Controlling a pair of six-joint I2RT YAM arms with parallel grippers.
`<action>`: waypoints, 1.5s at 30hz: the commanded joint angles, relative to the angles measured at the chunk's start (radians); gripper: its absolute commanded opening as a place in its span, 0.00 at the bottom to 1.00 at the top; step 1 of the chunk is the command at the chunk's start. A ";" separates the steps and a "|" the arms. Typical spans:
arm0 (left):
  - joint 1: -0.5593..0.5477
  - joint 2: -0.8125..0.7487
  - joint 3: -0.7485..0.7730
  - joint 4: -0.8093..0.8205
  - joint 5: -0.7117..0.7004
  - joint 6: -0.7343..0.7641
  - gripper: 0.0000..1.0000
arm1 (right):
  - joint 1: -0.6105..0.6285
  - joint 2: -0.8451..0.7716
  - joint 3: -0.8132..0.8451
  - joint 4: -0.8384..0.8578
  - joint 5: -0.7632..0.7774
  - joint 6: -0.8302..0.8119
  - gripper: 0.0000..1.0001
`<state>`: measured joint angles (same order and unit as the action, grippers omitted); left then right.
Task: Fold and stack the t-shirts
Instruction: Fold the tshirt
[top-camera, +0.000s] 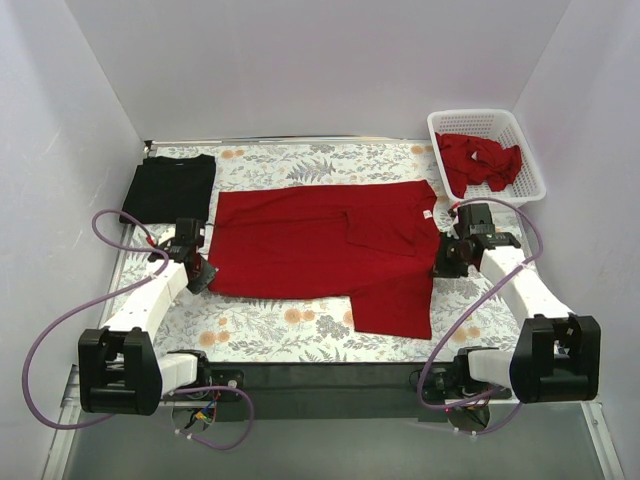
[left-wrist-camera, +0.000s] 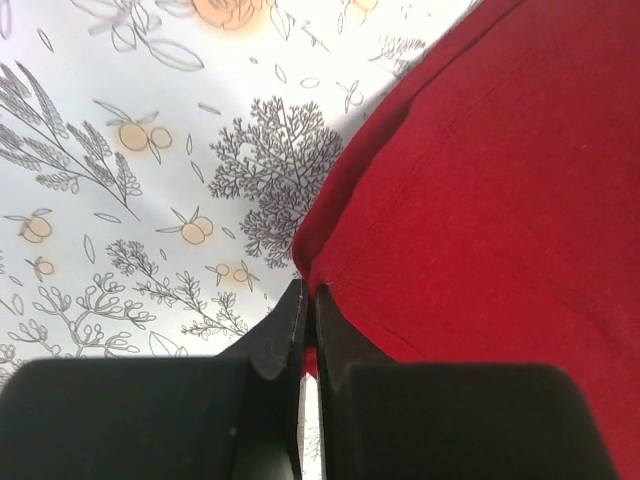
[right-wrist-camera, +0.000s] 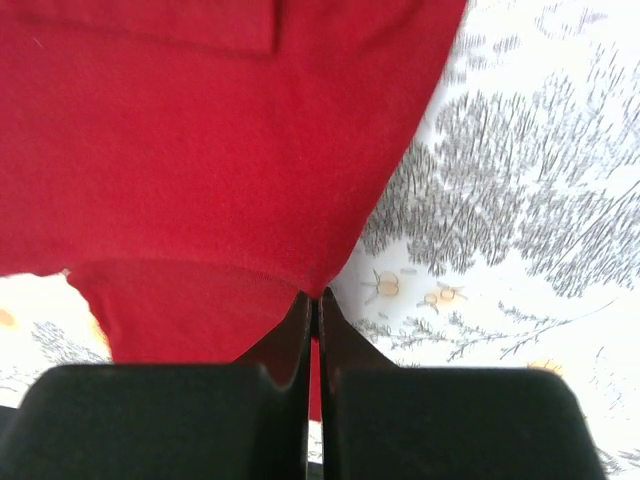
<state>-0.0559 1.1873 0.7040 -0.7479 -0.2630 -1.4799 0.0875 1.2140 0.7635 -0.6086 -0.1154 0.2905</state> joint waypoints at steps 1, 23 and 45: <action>0.014 0.021 0.086 0.001 -0.076 0.052 0.00 | -0.017 0.051 0.112 -0.006 -0.007 -0.039 0.01; 0.024 0.379 0.334 0.099 -0.015 0.081 0.00 | -0.055 0.397 0.437 -0.030 -0.050 -0.070 0.01; 0.042 0.497 0.387 0.177 0.007 0.076 0.00 | -0.077 0.544 0.530 -0.026 -0.072 -0.070 0.03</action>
<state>-0.0208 1.6756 1.0580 -0.5964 -0.2420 -1.4025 0.0185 1.7481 1.2552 -0.6380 -0.1970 0.2314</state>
